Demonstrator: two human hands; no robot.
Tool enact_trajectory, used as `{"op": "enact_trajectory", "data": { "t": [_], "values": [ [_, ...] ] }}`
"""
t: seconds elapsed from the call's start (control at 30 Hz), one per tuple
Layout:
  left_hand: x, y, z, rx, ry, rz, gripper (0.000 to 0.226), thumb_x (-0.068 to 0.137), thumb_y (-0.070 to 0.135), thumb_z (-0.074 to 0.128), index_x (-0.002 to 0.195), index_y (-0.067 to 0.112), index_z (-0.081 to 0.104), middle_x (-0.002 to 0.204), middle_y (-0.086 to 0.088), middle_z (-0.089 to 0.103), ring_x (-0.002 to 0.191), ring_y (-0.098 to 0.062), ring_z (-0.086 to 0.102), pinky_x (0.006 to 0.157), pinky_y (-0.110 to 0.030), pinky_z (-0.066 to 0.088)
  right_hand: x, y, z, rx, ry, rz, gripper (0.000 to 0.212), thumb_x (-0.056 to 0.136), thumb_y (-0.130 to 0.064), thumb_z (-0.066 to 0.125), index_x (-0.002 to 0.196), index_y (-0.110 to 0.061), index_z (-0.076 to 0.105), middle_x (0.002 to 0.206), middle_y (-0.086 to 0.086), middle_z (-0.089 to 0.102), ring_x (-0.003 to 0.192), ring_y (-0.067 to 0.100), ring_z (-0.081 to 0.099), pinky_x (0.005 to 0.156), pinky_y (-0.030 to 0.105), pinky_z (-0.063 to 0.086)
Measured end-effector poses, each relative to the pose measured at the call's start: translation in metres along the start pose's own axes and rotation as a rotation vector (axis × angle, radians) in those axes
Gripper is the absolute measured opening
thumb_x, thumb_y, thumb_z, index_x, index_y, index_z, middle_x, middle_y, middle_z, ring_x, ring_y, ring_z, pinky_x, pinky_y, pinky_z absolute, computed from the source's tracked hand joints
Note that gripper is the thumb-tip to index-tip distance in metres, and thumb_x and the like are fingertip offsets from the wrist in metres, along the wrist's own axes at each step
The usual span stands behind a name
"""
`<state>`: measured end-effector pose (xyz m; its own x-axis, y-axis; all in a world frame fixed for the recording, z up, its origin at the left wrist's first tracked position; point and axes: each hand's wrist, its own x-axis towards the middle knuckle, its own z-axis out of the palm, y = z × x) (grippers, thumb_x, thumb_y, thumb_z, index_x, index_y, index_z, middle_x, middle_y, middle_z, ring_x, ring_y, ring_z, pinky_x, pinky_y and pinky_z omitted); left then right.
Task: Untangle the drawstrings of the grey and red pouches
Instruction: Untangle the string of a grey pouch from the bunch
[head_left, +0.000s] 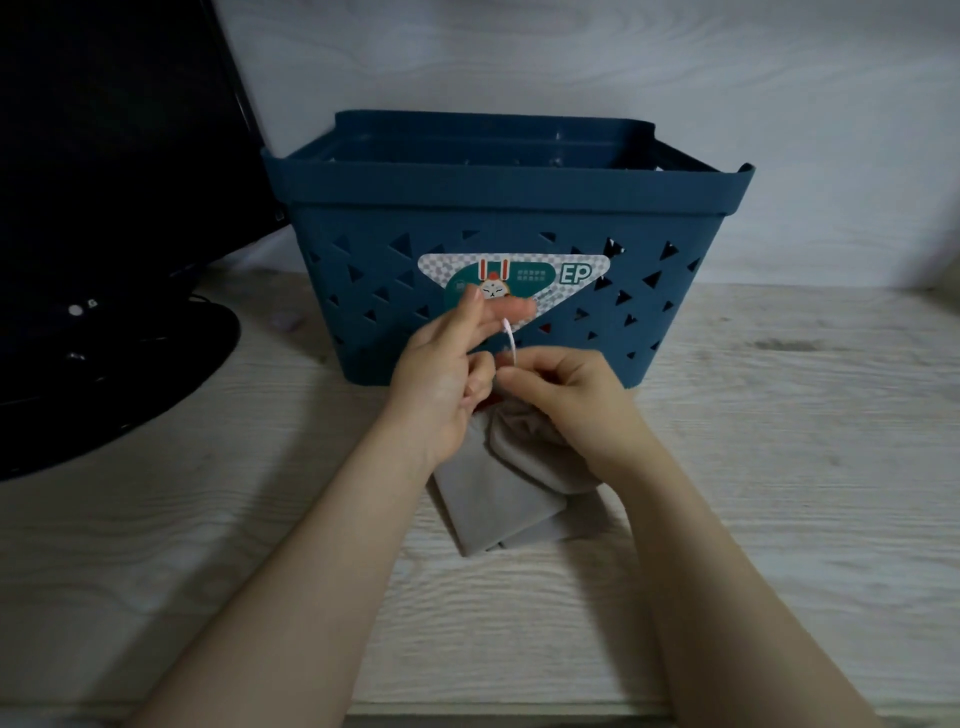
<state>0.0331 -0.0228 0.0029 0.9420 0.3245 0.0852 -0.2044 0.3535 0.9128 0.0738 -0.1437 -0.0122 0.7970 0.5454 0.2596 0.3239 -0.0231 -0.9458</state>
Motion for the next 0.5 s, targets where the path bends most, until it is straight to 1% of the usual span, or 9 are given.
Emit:
{"op": "enact_trajectory", "data": {
  "t": [0.03, 0.07, 0.13, 0.17, 0.23, 0.3, 0.33, 0.4, 0.5],
  "values": [
    [0.000, 0.000, 0.000, -0.015, -0.001, -0.005, 0.038, 0.098, 0.035, 0.038, 0.086, 0.014, 0.067, 0.100, 0.003, 0.072, 0.033, -0.003, 0.022, 0.034, -0.014, 0.016, 0.000, -0.001, 0.002, -0.029, -0.007, -0.015, 0.014, 0.089, -0.008, 0.060, 0.089, 0.002, 0.070, 0.057, 0.017, 0.050, 0.048, 0.009, 0.043, 0.048, 0.015, 0.037],
    [-0.001, 0.000, 0.001, -0.028, -0.003, -0.009, 0.038, 0.098, 0.036, 0.038, 0.089, 0.014, 0.067, 0.103, 0.003, 0.072, 0.033, -0.003, 0.022, 0.034, -0.013, 0.017, 0.000, -0.001, 0.003, -0.034, 0.007, -0.026, 0.013, 0.089, -0.008, 0.060, 0.085, 0.001, 0.069, 0.057, 0.014, 0.048, 0.048, 0.010, 0.042, 0.048, 0.016, 0.037],
    [-0.002, -0.001, 0.002, -0.034, -0.020, -0.015, 0.034, 0.095, 0.038, 0.040, 0.098, 0.016, 0.065, 0.106, 0.002, 0.071, 0.034, -0.002, 0.024, 0.035, -0.013, 0.020, 0.000, -0.001, 0.001, 0.072, 0.076, 0.007, 0.016, 0.090, -0.010, 0.058, 0.080, -0.002, 0.066, 0.050, 0.004, 0.042, 0.042, 0.008, 0.035, 0.041, 0.017, 0.031],
    [-0.002, -0.002, 0.003, -0.024, -0.030, -0.024, 0.031, 0.092, 0.040, 0.043, 0.103, 0.017, 0.062, 0.104, 0.001, 0.071, 0.036, -0.002, 0.027, 0.035, -0.013, 0.022, 0.000, -0.003, -0.001, 0.182, 0.110, 0.046, 0.016, 0.092, -0.012, 0.056, 0.079, -0.005, 0.063, 0.048, -0.001, 0.037, 0.040, 0.007, 0.029, 0.037, 0.017, 0.026],
    [-0.002, -0.006, 0.006, 0.052, -0.037, -0.060, 0.029, 0.087, 0.037, 0.053, 0.110, 0.020, 0.057, 0.093, 0.002, 0.070, 0.038, -0.003, 0.037, 0.036, -0.013, 0.026, 0.000, -0.004, -0.005, 0.387, 0.146, 0.083, 0.019, 0.093, -0.013, 0.051, 0.078, -0.011, 0.062, 0.050, -0.003, 0.033, 0.043, 0.008, 0.025, 0.038, 0.017, 0.019],
    [-0.002, -0.014, 0.008, 0.219, -0.068, -0.065, 0.027, 0.089, 0.023, 0.058, 0.115, 0.020, 0.053, 0.082, 0.002, 0.064, 0.041, -0.004, 0.044, 0.038, -0.015, 0.030, 0.001, -0.004, -0.008, 0.507, 0.147, 0.080, 0.021, 0.094, -0.014, 0.048, 0.079, -0.011, 0.062, 0.052, -0.001, 0.036, 0.045, 0.013, 0.029, 0.042, 0.022, 0.019],
    [-0.002, -0.017, 0.009, 0.300, -0.103, -0.044, 0.023, 0.089, 0.016, 0.058, 0.112, 0.019, 0.053, 0.077, 0.001, 0.060, 0.041, -0.003, 0.044, 0.039, -0.015, 0.031, 0.002, -0.004, -0.008, 0.536, 0.140, 0.081, 0.021, 0.095, -0.014, 0.047, 0.080, -0.009, 0.061, 0.050, 0.000, 0.039, 0.043, 0.014, 0.033, 0.042, 0.023, 0.021],
    [-0.002, -0.022, 0.010, 0.433, -0.143, 0.022, 0.012, 0.088, 0.009, 0.059, 0.094, 0.020, 0.059, 0.066, 0.001, 0.056, 0.040, -0.002, 0.041, 0.040, -0.014, 0.031, 0.003, -0.005, -0.008, 0.529, 0.149, 0.086, 0.023, 0.096, -0.010, 0.043, 0.080, -0.007, 0.060, 0.046, -0.003, 0.041, 0.038, 0.008, 0.032, 0.037, 0.017, 0.023],
    [-0.002, -0.024, 0.008, 0.574, -0.084, 0.121, 0.019, 0.089, 0.010, 0.059, 0.074, 0.022, 0.060, 0.051, 0.003, 0.050, 0.040, -0.005, 0.039, 0.044, -0.019, 0.031, 0.002, -0.007, -0.008, 0.480, 0.168, 0.089, 0.024, 0.096, -0.007, 0.043, 0.080, -0.007, 0.061, 0.046, -0.006, 0.041, 0.039, 0.004, 0.028, 0.036, 0.013, 0.024]
  ]
}}
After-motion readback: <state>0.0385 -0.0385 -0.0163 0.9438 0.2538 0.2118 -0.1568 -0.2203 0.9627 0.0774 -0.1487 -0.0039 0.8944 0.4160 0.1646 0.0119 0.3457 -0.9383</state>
